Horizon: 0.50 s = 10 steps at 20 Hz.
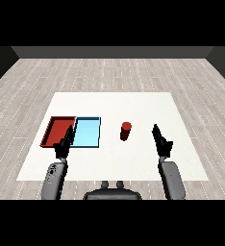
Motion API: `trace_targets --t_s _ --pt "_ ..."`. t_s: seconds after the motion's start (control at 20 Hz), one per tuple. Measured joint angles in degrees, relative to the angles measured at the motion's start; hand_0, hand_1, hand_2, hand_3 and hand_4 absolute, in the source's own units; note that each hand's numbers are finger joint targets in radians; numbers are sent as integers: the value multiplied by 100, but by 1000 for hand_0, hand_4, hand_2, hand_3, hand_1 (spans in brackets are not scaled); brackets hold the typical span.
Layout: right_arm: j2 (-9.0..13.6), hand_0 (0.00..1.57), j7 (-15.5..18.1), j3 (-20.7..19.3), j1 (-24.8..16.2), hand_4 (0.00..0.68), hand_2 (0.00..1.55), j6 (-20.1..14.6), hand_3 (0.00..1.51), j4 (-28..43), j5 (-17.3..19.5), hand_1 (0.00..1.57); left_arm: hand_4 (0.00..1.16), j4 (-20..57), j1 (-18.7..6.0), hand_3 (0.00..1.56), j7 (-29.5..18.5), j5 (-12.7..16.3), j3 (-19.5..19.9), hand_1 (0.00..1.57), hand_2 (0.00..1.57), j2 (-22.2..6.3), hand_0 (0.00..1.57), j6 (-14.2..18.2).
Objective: Pick the red can and put it in the red box
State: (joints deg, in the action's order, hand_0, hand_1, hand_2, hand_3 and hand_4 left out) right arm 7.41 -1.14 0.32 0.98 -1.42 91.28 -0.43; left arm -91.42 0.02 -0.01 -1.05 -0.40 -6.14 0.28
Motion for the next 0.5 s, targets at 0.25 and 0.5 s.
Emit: trace_targets --t_s 0.25,0.5 --pt "299 0 114 -390 -14 0 0 499 0 -223 -265 0 0 69 79 0 66 -51 85 0 0 -19 0 -45" --pt "350 0 1069 -732 32 0 0 1013 0 -212 -806 0 0 -303 99 0 -1046 199 204 0 0 149 0 -133"
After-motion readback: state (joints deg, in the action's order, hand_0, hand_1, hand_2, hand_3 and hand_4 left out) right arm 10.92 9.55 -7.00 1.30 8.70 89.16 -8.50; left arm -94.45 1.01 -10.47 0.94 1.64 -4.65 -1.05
